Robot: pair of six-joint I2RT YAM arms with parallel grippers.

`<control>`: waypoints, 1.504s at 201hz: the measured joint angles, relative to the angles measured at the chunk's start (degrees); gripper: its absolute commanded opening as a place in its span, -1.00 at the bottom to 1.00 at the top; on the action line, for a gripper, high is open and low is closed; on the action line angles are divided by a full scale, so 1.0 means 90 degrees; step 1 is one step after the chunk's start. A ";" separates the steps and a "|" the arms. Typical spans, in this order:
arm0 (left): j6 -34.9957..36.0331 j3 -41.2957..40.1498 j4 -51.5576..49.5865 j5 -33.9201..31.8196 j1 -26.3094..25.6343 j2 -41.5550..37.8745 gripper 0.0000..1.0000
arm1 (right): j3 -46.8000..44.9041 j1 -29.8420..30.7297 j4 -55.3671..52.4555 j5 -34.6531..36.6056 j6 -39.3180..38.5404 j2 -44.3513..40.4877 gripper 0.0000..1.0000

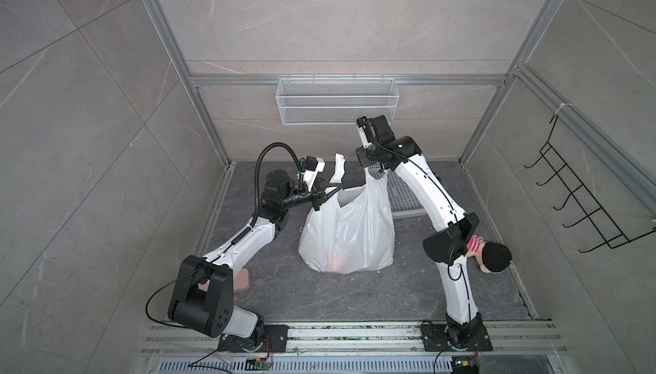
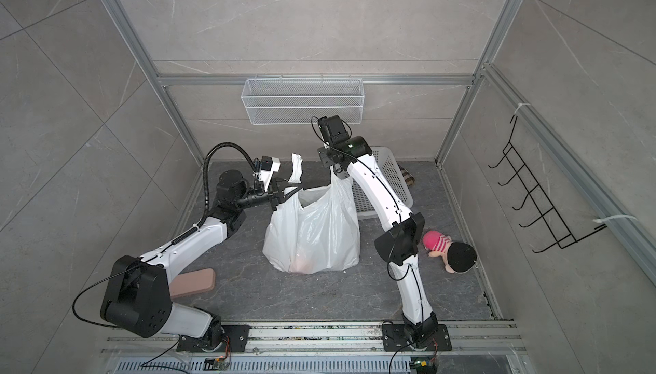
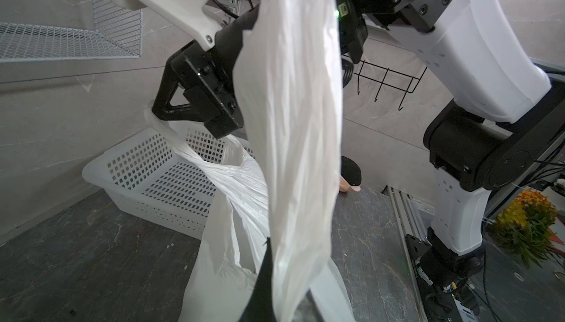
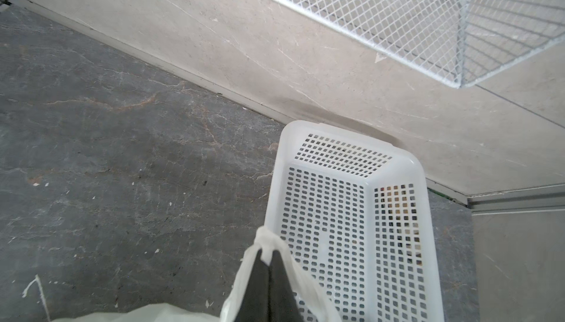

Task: Place the pineapple into a plastic bag & tie a knot
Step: Cross the plastic bag at the center of the board.

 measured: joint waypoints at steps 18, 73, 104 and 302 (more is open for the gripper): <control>0.0032 0.0000 -0.0136 -0.0124 0.0000 -0.0017 -1.00 | -0.0998 0.0002 0.0308 -0.0413 0.0056 -0.0809 -1.00; 0.0163 0.0459 -0.1379 -0.0554 0.0000 -0.0051 -1.00 | -0.3483 0.0002 0.1501 -0.2458 0.0143 -0.3764 -1.00; 0.0306 0.0797 -0.1877 -0.0444 0.0000 -0.0039 -1.00 | -0.3852 0.0005 0.1880 -0.3922 0.0151 -0.4369 -1.00; 0.1865 0.1484 -0.3538 0.1302 0.0000 0.0364 -0.80 | -0.2132 0.0605 0.0799 -0.5559 -0.1015 -0.2251 -1.00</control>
